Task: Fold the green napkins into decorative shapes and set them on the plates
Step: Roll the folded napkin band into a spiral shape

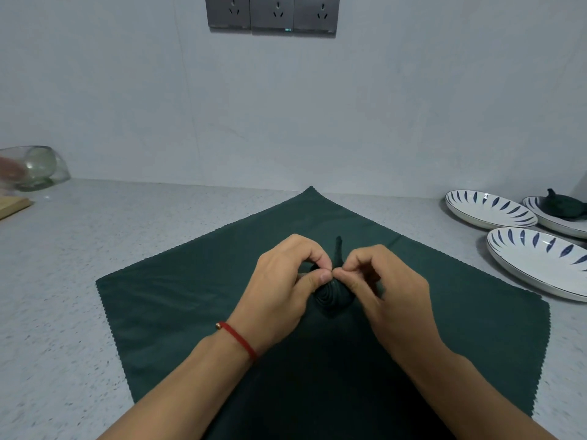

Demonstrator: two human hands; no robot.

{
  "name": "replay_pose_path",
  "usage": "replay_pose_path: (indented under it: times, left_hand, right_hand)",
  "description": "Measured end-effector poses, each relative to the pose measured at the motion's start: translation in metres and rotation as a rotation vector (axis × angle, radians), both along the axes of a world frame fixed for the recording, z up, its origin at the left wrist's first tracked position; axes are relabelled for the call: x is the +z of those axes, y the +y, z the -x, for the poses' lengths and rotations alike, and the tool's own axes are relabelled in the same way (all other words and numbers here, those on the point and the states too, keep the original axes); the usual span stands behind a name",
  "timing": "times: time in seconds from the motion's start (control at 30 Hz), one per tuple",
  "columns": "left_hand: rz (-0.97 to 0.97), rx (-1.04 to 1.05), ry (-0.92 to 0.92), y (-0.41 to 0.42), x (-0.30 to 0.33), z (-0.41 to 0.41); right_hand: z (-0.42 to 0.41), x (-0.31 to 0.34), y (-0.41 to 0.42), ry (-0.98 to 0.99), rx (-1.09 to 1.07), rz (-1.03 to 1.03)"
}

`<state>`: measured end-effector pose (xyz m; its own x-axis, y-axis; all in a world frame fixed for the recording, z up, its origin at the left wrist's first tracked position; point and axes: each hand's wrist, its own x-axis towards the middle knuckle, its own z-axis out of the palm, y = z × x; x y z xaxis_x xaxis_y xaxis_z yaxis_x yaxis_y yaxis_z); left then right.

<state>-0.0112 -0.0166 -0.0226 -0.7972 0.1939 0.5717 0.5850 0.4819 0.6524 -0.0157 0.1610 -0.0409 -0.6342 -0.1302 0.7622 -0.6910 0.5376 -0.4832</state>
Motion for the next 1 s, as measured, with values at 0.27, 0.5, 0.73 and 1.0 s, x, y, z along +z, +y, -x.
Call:
replay_pose_path:
  times: [0.27,0.5,0.73,1.0]
  left_hand:
    - [-0.015,0.042,0.05,0.0,-0.006,0.002]
    - [0.021,0.04,0.017,-0.004,-0.015,0.006]
    - [-0.029,-0.008,-0.009,-0.008,-0.02,0.012]
    - [-0.027,0.04,-0.116,-0.003,-0.028,0.012]
  right_hand:
    - [0.01,0.0,0.012,0.076,0.086,-0.193]
    - [0.017,-0.001,0.005,-0.042,0.124,-0.188]
    - [0.011,-0.002,-0.003,-0.097,0.009,-0.446]
    - [0.001,0.008,-0.008,-0.072,-0.064,-0.465]
